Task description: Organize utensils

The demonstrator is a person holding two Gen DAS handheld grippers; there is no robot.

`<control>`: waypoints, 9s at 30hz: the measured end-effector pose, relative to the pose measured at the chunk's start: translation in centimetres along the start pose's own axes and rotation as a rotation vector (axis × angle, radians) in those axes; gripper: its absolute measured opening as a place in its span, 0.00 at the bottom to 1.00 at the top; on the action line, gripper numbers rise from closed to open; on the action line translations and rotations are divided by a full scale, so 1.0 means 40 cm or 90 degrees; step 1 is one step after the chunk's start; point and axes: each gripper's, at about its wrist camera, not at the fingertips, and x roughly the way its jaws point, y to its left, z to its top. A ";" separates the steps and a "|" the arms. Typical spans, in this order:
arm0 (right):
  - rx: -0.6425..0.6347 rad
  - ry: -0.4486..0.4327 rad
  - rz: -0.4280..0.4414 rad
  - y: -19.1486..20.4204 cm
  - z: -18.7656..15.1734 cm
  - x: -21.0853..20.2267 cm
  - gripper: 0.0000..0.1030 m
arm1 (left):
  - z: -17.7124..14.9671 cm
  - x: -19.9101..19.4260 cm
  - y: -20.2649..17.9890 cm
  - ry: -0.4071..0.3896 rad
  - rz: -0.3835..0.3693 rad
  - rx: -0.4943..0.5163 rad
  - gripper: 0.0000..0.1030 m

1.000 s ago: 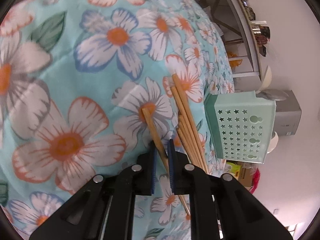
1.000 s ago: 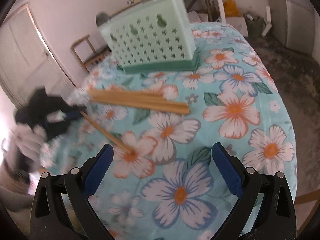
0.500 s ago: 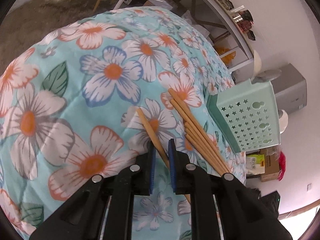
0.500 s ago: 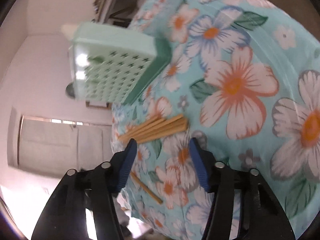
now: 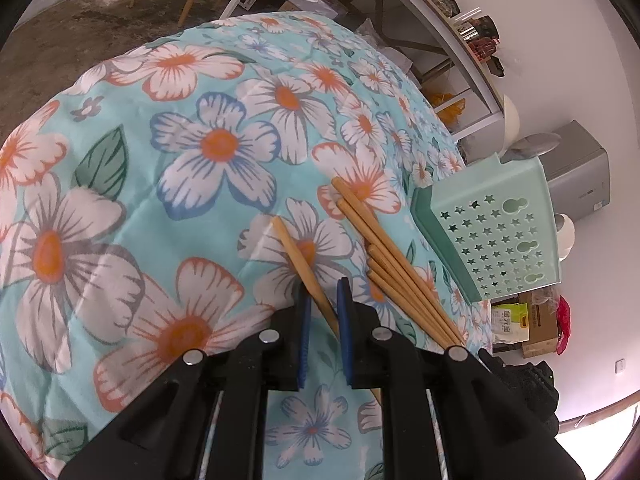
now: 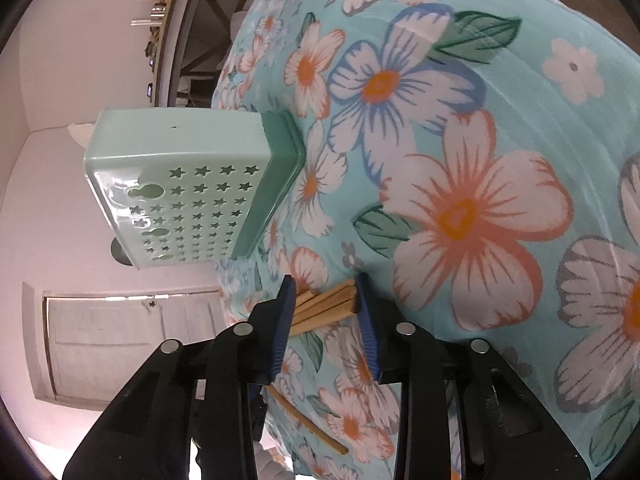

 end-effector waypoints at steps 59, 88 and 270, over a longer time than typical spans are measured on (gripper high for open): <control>-0.720 0.021 -0.277 0.155 -0.287 -0.105 0.92 | -0.002 -0.052 0.034 -0.020 0.012 -0.018 0.12; -1.019 0.200 -0.243 0.346 -0.369 0.340 0.17 | -0.004 -0.078 0.051 -0.014 0.009 0.020 0.13; -0.457 -0.145 -0.199 -0.006 -0.211 -0.143 0.92 | 0.012 0.129 -0.055 0.115 -0.130 -0.120 0.11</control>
